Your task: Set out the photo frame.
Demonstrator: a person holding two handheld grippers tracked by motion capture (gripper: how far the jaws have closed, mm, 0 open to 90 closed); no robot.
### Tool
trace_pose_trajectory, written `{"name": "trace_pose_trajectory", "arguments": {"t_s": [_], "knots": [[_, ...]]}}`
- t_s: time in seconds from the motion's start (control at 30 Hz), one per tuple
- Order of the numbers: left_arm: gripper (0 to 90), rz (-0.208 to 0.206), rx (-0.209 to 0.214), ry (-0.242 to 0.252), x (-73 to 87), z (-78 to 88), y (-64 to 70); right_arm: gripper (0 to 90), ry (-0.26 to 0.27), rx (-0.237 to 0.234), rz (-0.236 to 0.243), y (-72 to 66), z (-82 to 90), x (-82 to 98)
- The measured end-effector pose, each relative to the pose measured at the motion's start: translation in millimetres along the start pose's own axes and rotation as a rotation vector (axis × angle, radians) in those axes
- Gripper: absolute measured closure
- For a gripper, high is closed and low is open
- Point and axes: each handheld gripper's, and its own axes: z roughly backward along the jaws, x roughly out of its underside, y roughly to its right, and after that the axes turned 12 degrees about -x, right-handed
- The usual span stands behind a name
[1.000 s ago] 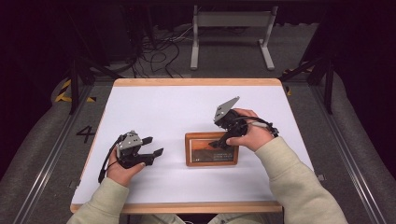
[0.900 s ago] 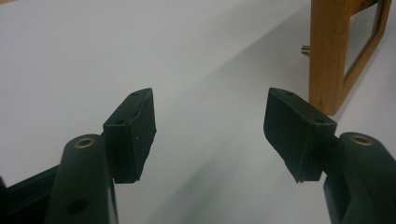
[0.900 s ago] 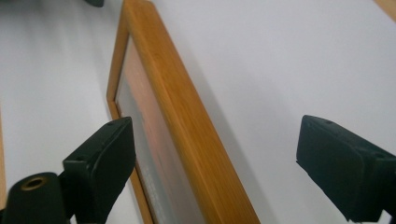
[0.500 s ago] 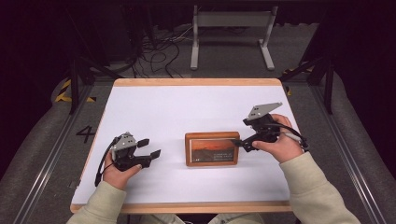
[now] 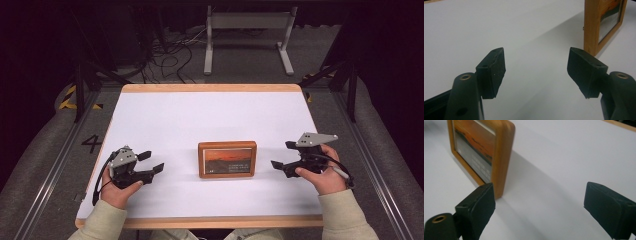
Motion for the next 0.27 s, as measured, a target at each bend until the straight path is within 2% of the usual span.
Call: {"name": "trace_pose_trajectory", "arguments": {"t_s": [0.07,0.1,0.17,0.27], "knots": [[31.6,-0.018,-0.003,0.006,-0.4,-0.8,0.3,11.0,0.006,0.005,-0.025,3.5,-2.3,10.9],[31.6,-0.018,-0.003,0.006,-0.4,-0.8,0.3,11.0,0.006,0.005,-0.025,3.5,-2.3,10.9],[31.5,-0.021,-0.002,0.007,-0.2,-0.9,1.0,11.2,-0.023,0.014,-0.034,6.6,-4.9,18.3],[31.1,-0.022,-0.003,0.013,-0.1,-0.5,0.9,11.3,-0.004,0.014,-0.045,8.1,-6.7,23.2]]}}
